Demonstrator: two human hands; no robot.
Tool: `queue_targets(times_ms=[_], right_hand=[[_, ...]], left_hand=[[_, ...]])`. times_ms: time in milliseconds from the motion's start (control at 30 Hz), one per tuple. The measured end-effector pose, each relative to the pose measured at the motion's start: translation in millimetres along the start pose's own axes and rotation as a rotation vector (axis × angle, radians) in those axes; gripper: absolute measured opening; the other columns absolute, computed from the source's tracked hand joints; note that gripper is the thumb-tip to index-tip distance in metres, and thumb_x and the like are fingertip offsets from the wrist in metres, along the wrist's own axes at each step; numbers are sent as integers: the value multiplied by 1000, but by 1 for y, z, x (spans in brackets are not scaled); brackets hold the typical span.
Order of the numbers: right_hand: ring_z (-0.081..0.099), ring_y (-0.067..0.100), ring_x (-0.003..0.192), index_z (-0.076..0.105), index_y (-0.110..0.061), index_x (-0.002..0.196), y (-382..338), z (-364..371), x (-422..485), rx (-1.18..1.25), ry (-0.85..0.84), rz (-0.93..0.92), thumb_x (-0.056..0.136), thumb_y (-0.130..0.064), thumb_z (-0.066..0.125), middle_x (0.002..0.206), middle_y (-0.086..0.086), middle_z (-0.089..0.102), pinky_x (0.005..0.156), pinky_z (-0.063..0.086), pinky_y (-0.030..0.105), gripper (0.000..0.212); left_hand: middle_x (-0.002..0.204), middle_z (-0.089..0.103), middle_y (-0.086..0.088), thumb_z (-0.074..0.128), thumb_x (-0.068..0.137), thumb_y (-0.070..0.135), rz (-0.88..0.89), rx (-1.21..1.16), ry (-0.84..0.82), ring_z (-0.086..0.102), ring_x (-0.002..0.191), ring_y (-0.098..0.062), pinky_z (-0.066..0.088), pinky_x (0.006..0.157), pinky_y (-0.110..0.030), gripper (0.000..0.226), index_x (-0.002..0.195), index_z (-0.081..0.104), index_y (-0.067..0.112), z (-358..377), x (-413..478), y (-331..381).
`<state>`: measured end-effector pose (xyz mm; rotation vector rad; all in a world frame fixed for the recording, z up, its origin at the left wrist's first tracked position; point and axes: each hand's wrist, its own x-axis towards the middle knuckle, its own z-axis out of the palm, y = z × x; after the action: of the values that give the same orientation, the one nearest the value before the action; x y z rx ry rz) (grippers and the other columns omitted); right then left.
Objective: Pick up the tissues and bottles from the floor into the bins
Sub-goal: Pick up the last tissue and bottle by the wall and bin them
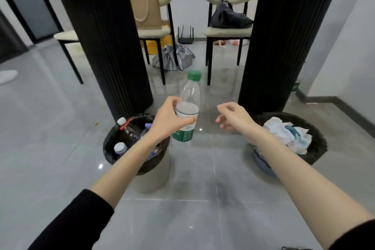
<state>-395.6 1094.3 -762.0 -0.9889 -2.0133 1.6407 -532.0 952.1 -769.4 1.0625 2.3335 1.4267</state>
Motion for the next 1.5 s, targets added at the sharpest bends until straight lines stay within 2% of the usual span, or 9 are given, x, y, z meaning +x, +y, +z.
queue_targets(times_ms=[167,367,567,700,833,967,1100,1300,1500], right_hand=[[53,13,59,54,-15,106,22,22,-6,-43,-53,5,97,-26,49,77,-1,64,62,48,26,15],[53,14,61,56,-14,108,40,33,-7,-46,-74,32,97,-25,49,86,0,65,63,48,26,17],[54,16,65,56,-16,106,61,35,-2,-56,-91,83,96,-26,51,94,2,67,67,50,28,15],[55,16,65,55,-16,105,73,39,0,-86,-106,114,96,-25,51,93,2,66,66,48,27,14],[55,15,63,55,-17,103,82,40,1,-120,-116,125,97,-23,51,92,1,65,65,47,26,10],[55,14,63,55,-20,98,88,41,4,-148,-120,127,96,-22,52,93,2,66,66,47,27,4],[55,14,63,56,-17,104,90,41,5,-191,-124,118,95,-22,52,95,2,66,66,46,27,10],[56,14,64,56,-18,105,85,39,0,-206,-106,96,94,-20,51,99,4,66,68,47,27,12],[57,14,64,57,-21,100,79,31,-2,-224,-79,53,92,-18,54,99,7,65,66,47,27,9]], left_hand=[[107,53,8,80,68,24,-46,78,153,55,97,-11,42,79,-22,58,116,47,18,-43,-2,-43],[114,56,4,80,63,29,-202,92,171,57,105,-16,51,91,-39,72,124,43,23,-60,3,-105],[112,52,7,79,69,24,-260,137,156,48,100,-10,41,84,-26,69,130,46,19,-46,8,-144],[115,56,3,79,69,28,-318,195,82,53,104,-16,46,87,-31,66,127,47,18,-36,16,-165],[107,61,2,77,71,32,-321,283,1,57,103,-22,43,79,-31,54,116,52,17,-29,24,-172],[128,54,-6,76,75,33,-319,369,-58,50,119,-29,40,91,-36,69,132,43,12,-21,31,-170],[128,55,-10,76,73,31,-321,395,-120,52,115,-29,41,92,-36,72,134,41,15,-7,31,-172],[148,35,-13,72,78,38,-389,365,-75,34,136,-30,30,111,-40,94,149,17,10,-2,23,-169],[151,30,-16,61,88,36,-303,314,-10,32,137,-33,30,112,-45,78,149,19,9,0,22,-148]])
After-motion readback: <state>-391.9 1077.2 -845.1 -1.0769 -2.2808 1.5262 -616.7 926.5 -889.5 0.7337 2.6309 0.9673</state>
